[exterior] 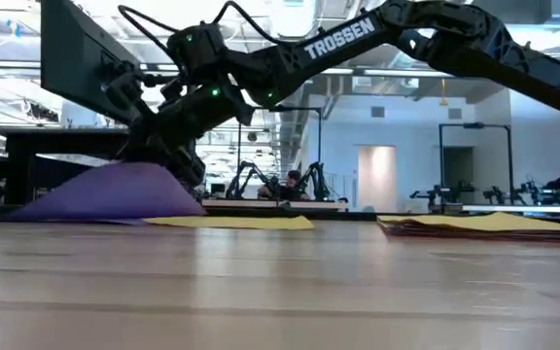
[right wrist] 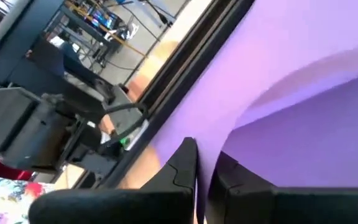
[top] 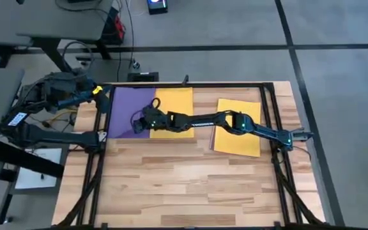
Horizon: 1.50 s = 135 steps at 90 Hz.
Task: Organize paper
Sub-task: Stack the purple paper on top of the purple paper
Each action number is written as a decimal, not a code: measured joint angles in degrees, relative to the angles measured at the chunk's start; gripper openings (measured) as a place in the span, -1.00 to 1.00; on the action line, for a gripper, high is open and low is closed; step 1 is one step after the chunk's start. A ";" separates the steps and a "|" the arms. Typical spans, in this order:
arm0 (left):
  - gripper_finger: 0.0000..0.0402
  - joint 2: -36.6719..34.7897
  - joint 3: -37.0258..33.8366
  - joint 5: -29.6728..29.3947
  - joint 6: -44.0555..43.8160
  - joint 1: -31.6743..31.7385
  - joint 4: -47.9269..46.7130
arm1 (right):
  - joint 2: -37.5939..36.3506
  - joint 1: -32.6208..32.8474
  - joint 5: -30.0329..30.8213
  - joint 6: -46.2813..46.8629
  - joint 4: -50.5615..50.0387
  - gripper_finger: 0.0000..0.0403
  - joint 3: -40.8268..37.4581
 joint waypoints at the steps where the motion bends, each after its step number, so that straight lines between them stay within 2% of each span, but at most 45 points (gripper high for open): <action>1: -1.00 0.00 0.00 0.00 0.00 0.00 0.01 | 0.00 0.04 -0.02 -0.01 0.13 -1.00 0.00; 27: -1.00 0.00 0.00 0.00 0.55 0.00 0.08 | 0.79 1.13 -1.98 -2.27 6.11 -1.00 0.02; 59: -1.00 0.00 0.00 0.00 0.54 0.00 0.15 | 0.85 -0.74 -1.58 -0.73 4.20 -1.00 0.02; 106: -1.00 0.00 0.00 0.00 0.48 0.00 0.29 | 0.85 0.36 -1.98 1.02 5.85 -0.99 0.02; 114: -1.00 0.00 0.00 0.00 0.46 0.01 0.29 | 0.85 0.22 -2.20 2.33 4.42 -0.91 0.00; 123: -1.00 0.00 0.00 0.00 0.46 0.00 0.29 | 0.85 -0.07 -4.29 2.24 2.40 -0.72 0.00; 135: -1.00 0.00 0.00 0.00 0.46 0.00 0.29 | 0.84 -0.30 -6.39 -3.76 -1.18 -0.43 0.02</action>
